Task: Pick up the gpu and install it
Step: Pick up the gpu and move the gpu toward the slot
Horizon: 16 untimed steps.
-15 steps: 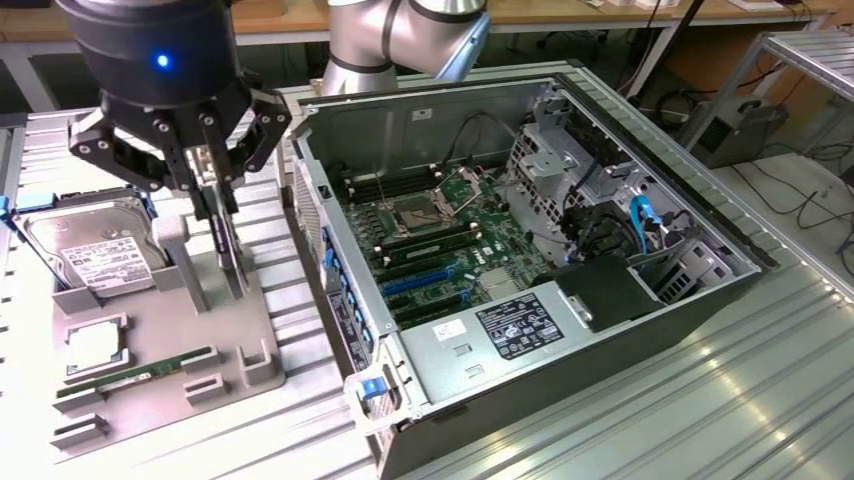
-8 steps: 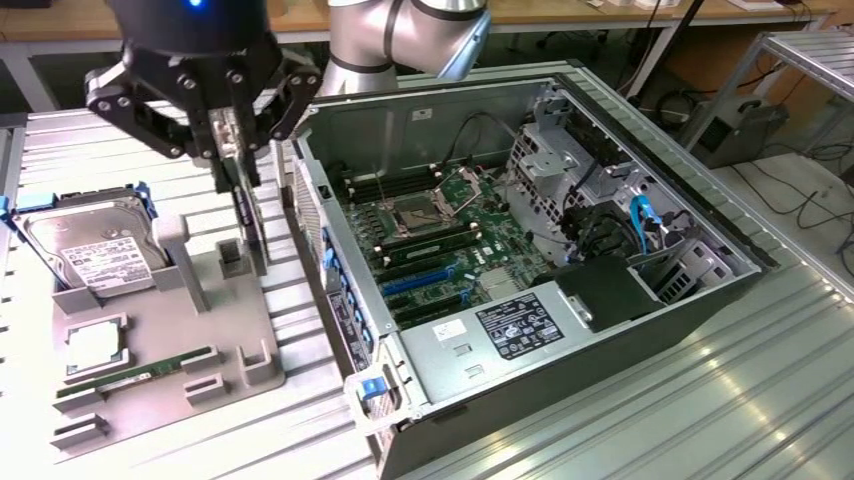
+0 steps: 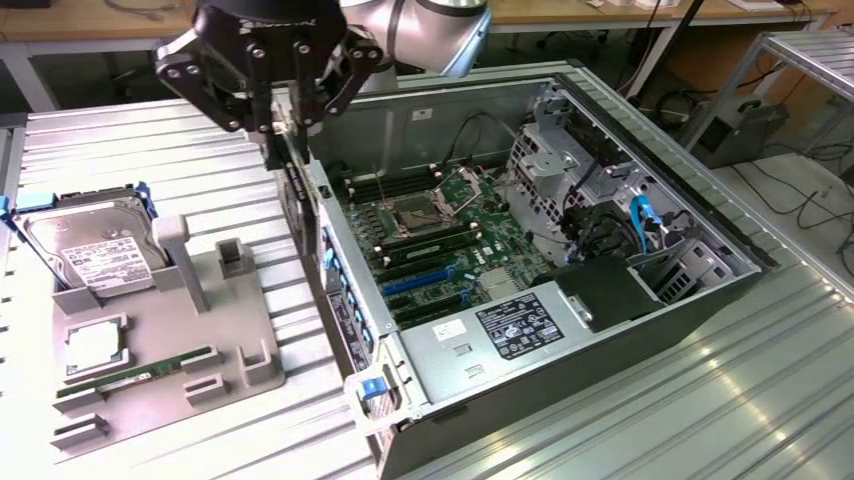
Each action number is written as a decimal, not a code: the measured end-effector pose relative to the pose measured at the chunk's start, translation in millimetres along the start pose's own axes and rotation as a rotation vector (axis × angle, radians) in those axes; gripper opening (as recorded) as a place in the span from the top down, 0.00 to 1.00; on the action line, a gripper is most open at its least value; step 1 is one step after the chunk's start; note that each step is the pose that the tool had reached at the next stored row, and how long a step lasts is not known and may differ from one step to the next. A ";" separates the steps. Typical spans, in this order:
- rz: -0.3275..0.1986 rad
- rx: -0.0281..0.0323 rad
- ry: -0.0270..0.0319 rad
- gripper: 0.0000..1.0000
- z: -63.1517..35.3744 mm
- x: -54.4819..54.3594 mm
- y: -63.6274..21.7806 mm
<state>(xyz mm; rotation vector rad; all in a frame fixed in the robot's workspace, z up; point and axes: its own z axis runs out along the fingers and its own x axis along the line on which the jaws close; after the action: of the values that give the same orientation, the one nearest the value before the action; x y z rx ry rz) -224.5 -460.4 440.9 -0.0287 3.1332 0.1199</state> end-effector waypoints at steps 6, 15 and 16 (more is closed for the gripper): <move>0.001 -0.0022 0.0045 0.74 -0.3 -29.2 -1.5; 0.001 -0.0021 0.0071 0.74 6.7 -80.4 -2.9; 0.001 -0.0019 0.0076 0.74 10.1 -89.8 -3.1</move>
<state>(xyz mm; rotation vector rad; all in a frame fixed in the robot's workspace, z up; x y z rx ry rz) -134.6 -461.1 431.2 -0.0283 3.1408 0.1230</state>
